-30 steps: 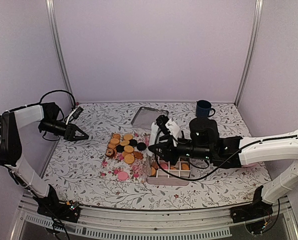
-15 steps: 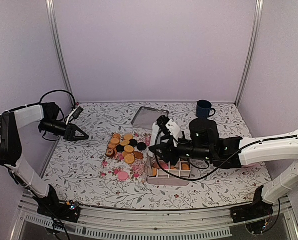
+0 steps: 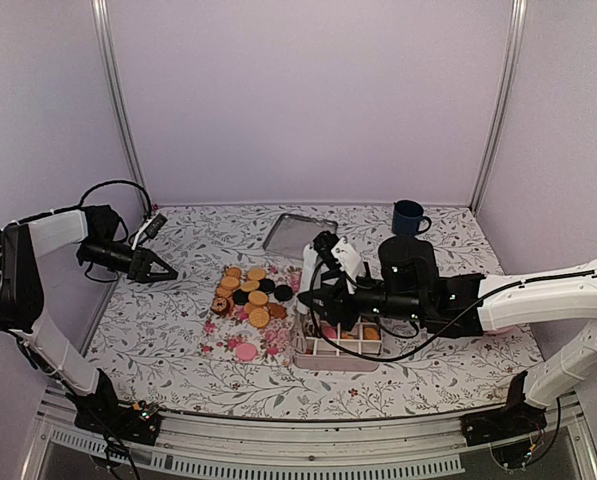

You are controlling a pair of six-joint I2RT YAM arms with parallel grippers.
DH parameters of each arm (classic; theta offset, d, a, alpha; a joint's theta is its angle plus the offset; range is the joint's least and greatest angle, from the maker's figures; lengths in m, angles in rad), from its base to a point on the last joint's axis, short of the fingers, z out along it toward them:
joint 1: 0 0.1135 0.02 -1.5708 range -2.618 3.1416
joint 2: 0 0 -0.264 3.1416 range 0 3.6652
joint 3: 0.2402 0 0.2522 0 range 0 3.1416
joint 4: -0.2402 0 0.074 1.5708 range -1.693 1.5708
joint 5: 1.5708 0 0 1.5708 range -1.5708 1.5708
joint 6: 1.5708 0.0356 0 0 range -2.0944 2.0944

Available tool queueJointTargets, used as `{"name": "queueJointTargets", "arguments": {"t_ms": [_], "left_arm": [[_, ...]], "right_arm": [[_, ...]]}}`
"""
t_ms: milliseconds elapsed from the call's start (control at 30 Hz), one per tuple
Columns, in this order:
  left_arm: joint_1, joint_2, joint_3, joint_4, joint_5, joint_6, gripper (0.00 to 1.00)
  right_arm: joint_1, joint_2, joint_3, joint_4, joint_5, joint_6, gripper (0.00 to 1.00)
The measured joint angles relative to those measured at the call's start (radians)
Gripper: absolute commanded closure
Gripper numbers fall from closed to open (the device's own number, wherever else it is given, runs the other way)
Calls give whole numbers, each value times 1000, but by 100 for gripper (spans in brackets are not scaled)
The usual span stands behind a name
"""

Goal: Pack the cookies
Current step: Pick up the fake cookies from the plate.

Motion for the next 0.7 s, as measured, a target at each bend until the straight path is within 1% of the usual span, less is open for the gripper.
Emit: {"name": "queueJointTargets", "arguments": {"t_ms": [133,333,467,700], "left_arm": [[0,0,0,-5,0,0,46],[0,0,0,-11,0,3,45],[1,0,0,-12,-3,3,43],[4,0,0,-11,-11,3,40]], "right_arm": [[0,0,19,-6,2,-14,57],[0,37,132,11,-23,-39,57],[0,134,213,53,-61,-44,57],[7,382,347,89,-120,-47,56]]}}
